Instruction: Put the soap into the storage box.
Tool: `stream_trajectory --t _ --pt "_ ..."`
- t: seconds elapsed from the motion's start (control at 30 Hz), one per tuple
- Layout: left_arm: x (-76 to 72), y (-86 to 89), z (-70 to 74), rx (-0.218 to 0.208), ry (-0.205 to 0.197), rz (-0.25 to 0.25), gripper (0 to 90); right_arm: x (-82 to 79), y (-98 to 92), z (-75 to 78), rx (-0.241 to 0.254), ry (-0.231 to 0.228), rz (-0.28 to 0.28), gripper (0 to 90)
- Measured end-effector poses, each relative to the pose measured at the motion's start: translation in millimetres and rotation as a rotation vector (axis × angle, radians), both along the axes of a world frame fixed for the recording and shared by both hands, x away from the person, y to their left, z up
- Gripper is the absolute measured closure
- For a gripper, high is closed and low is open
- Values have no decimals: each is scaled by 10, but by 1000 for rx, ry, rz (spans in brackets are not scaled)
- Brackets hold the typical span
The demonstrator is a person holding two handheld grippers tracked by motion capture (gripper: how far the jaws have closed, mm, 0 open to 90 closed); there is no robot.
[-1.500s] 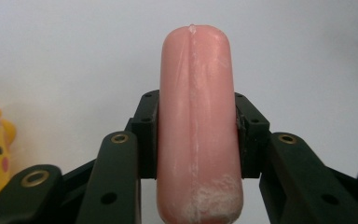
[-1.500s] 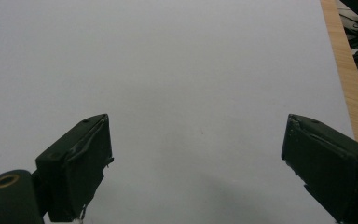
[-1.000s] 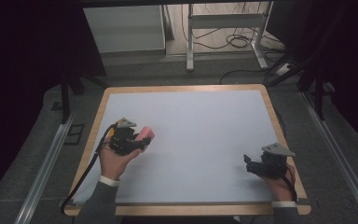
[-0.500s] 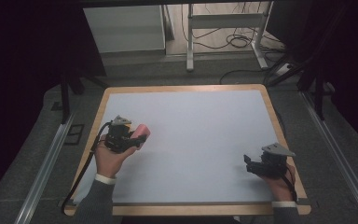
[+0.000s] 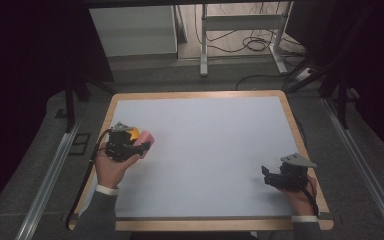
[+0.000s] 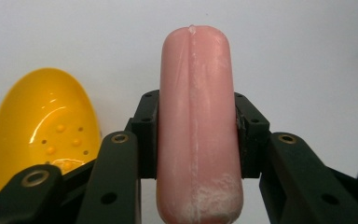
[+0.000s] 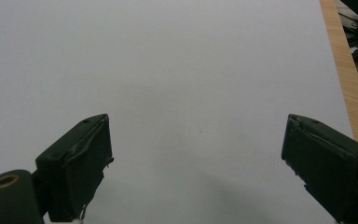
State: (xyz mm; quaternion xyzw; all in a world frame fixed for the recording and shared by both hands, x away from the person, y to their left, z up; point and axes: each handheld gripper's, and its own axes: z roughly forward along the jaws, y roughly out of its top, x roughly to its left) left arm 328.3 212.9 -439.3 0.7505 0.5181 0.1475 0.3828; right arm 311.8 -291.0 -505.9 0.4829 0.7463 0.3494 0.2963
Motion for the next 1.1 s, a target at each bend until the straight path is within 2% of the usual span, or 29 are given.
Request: stream_trajectory --t 0.57,0.9,1.03,1.1 --pt "67 238 6 5 7 57 600 1 0 -4 -4 1 -2 81" --pt "156 336 -12 25 11 96 600 2 -10 -4 -4 -1 -4 82" --pt "184 343 -38 47 18 107 600 3 -10 -6 -5 0 -4 82" --pt "202 350 -62 43 23 110 600 3 -11 -6 -5 0 -5 82"
